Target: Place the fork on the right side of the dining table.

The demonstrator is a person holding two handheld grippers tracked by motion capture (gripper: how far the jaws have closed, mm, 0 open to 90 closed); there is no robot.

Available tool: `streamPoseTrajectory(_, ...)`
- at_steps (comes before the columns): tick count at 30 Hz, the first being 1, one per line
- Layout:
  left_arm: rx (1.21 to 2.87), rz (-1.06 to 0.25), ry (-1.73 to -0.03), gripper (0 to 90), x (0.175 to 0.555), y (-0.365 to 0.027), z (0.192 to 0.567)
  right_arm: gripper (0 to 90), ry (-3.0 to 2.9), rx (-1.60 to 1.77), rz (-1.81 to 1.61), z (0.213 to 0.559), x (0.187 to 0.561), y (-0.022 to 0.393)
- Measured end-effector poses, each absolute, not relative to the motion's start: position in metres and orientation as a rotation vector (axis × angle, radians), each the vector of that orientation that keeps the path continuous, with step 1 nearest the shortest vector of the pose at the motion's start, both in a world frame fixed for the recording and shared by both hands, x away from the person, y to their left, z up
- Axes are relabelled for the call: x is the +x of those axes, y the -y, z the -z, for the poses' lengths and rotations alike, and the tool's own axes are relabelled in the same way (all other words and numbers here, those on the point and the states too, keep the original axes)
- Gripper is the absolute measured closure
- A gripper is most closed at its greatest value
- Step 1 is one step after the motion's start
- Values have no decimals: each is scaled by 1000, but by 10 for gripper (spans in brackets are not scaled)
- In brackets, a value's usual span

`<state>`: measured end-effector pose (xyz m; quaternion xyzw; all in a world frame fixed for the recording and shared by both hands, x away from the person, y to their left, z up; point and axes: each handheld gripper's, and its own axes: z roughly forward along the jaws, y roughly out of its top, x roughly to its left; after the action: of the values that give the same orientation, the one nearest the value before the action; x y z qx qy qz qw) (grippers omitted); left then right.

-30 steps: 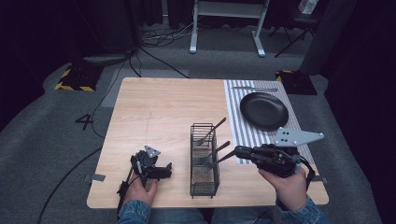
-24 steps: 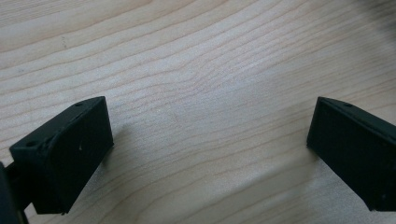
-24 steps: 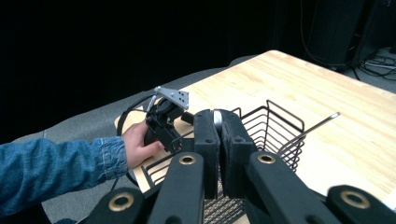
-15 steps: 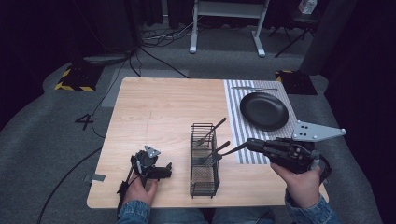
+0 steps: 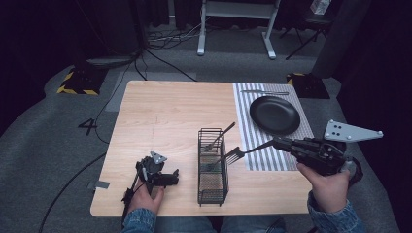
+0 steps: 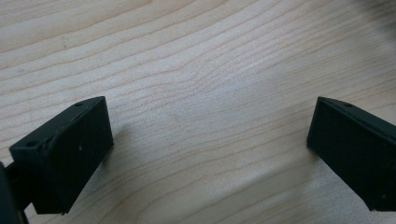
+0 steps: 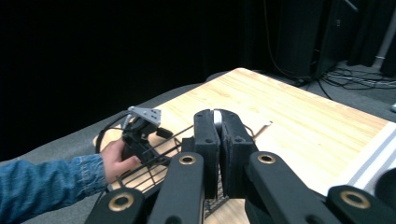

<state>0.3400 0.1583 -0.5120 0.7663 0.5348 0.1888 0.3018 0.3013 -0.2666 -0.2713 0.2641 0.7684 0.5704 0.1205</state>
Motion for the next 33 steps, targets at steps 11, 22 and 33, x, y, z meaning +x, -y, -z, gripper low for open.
streamPoseTrajectory(11,2032,-499,-1418,3,340,-158,512,870,-2206,824,-1636,268,305,286)
streamPoseTrajectory(22,2032,-499,-1418,3,340,-158,512,870,-2161,898,-1602,269,314,307)
streamPoseTrajectory(33,2030,-503,-1419,3,340,-158,512,870,-2099,998,-1552,281,334,324)
